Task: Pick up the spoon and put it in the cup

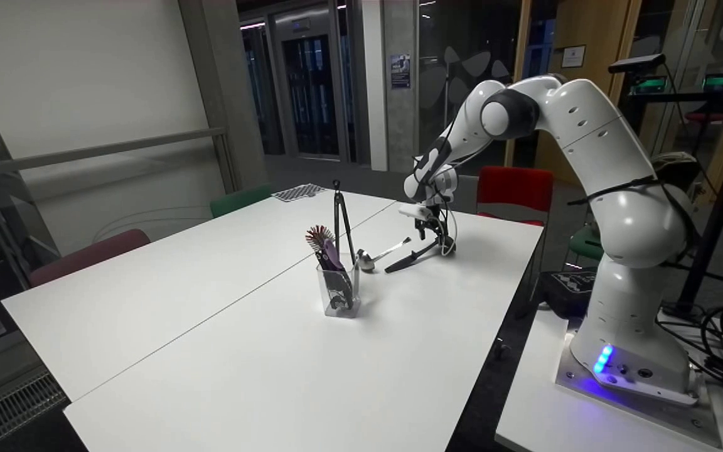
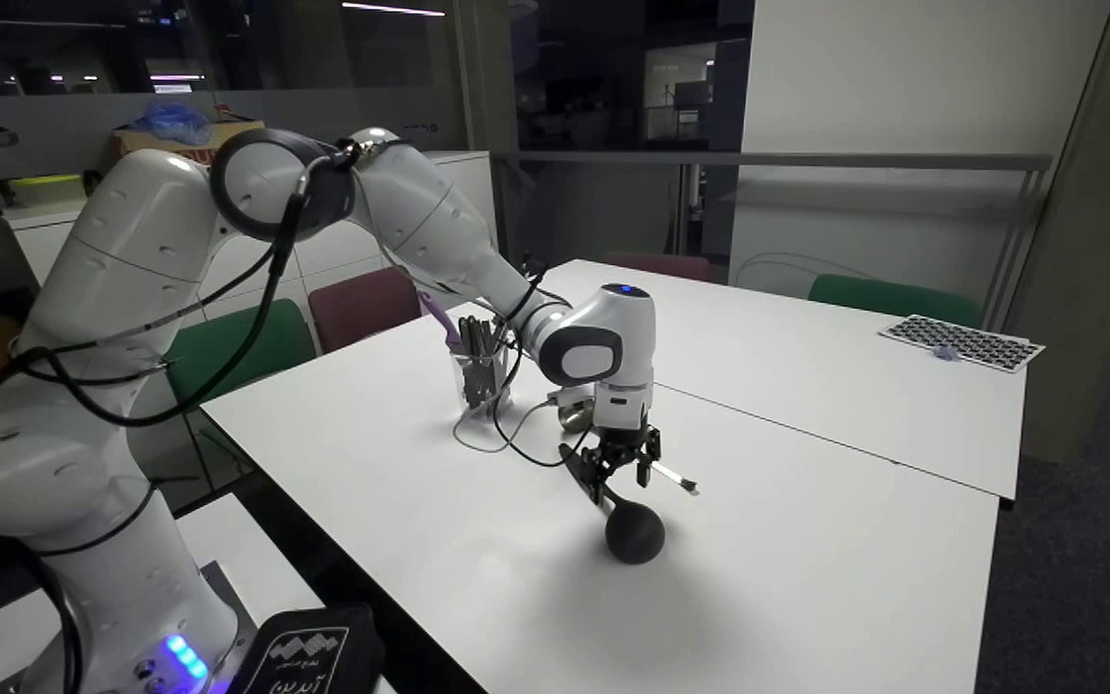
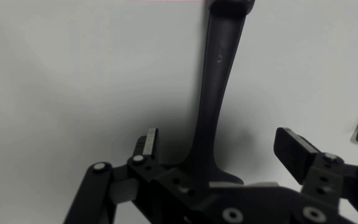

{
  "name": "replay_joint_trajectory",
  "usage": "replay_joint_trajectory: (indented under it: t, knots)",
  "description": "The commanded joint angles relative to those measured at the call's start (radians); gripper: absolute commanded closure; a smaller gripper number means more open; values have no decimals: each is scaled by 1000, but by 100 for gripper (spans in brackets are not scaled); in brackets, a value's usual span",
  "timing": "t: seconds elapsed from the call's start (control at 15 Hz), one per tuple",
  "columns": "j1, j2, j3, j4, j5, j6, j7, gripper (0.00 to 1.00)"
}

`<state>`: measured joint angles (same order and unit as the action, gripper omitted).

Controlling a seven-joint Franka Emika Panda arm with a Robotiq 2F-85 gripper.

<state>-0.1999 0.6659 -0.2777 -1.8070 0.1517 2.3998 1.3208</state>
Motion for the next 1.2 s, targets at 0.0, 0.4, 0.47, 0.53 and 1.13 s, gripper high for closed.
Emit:
replay_joint_trajectory:
  t: [0.0,0.4,0.47,0.53,1.13]
  knots:
    - [-15,33,7,43,14,-22,-30,0]
    - [-18,53,10,51,18,-19,-37,31]
    - [-18,56,10,53,18,-18,-37,37]
    - [-18,58,10,55,19,-18,-37,45]
    - [-17,62,8,53,18,-16,-37,100]
